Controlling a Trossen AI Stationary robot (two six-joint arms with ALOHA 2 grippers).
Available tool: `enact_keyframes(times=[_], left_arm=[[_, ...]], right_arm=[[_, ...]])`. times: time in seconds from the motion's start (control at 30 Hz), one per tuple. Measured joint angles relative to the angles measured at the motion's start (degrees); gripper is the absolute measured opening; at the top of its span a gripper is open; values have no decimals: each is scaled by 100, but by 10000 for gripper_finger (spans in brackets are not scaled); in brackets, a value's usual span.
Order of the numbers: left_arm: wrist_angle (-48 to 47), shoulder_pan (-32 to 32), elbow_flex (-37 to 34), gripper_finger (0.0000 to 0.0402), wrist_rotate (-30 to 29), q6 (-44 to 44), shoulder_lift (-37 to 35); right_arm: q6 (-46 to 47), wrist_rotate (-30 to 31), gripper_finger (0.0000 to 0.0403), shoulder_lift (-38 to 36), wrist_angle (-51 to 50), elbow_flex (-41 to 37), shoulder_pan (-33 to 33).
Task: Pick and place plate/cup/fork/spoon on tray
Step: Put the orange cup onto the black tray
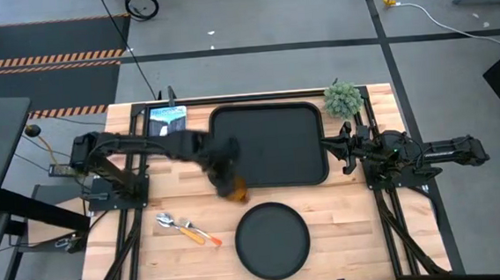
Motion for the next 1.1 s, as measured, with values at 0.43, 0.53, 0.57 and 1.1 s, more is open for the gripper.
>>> enact_keyframes(times=[0.43,0.53,0.57,1.1], left_arm=[[216,1679,2335,18,-6,719,2156],[55,1913,3166,19,-8,812,2758],[71,1979,3424,19,-8,820,2940],[-60,2345,5414,20,189,1118,4652]], right_arm=[[-1,22,68,26,92,0,0],[0,25,68,26,91,0,1],[1,27,68,26,90,0,0],[1,46,68,26,87,0,0]])
